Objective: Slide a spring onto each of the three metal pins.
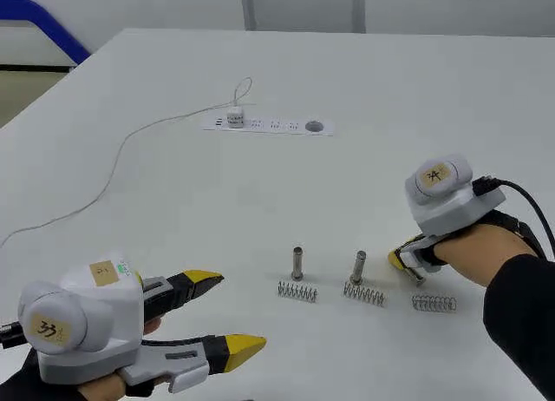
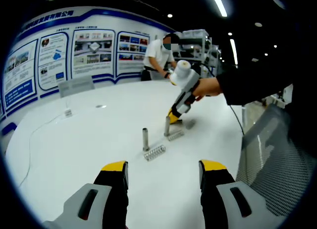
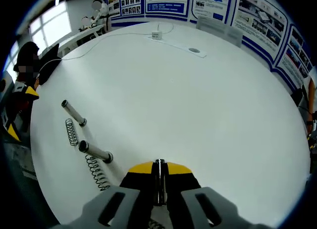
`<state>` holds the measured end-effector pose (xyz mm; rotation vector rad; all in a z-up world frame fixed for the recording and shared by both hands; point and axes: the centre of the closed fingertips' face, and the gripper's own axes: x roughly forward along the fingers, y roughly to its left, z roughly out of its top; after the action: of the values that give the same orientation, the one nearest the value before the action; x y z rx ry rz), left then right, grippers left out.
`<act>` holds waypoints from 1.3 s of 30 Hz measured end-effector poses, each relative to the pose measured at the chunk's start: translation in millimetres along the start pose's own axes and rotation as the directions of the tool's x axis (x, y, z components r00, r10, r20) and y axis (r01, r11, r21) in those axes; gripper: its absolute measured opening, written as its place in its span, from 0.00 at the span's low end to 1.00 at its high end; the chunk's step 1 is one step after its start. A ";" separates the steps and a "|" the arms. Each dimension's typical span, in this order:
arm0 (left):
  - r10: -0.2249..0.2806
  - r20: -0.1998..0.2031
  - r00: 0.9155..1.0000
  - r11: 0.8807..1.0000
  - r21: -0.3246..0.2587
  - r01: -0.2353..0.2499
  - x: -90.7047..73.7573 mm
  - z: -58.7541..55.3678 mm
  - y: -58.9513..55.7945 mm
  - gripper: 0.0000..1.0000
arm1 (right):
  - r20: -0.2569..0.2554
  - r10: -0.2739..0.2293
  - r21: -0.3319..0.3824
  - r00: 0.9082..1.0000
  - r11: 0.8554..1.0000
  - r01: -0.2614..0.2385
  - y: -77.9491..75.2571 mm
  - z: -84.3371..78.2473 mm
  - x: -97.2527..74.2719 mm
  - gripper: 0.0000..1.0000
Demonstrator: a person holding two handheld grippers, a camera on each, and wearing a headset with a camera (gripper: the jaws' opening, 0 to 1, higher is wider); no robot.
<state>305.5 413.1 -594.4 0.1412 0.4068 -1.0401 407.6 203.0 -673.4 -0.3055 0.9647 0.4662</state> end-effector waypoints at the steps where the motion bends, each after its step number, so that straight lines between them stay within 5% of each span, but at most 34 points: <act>1: 0.000 -0.001 1.000 1.000 0.001 0.000 0.1 -0.3 -0.1 0.59 | -0.002 -0.004 -0.001 1.000 1.000 0.004 0.2 -0.1 0.2 0.09; 7: -0.001 -0.001 1.000 1.000 0.003 0.001 0.0 0.1 -0.3 0.59 | 0.017 -0.014 0.004 1.000 1.000 0.014 -2.8 -0.6 -2.6 0.08; 20: -0.008 0.000 1.000 1.000 0.009 0.008 1.4 0.9 -2.4 0.58 | 0.155 -0.020 0.062 0.988 0.998 0.011 -4.3 14.7 -42.9 0.09; 39: -0.011 -0.005 1.000 1.000 0.011 0.011 3.1 -0.8 -3.0 0.58 | 0.185 -0.037 0.086 0.982 0.996 0.021 2.8 -4.4 -59.6 0.09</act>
<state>304.2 409.3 -596.1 0.1513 0.4074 -1.0532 374.3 188.9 -625.7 -0.1963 0.7937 0.4185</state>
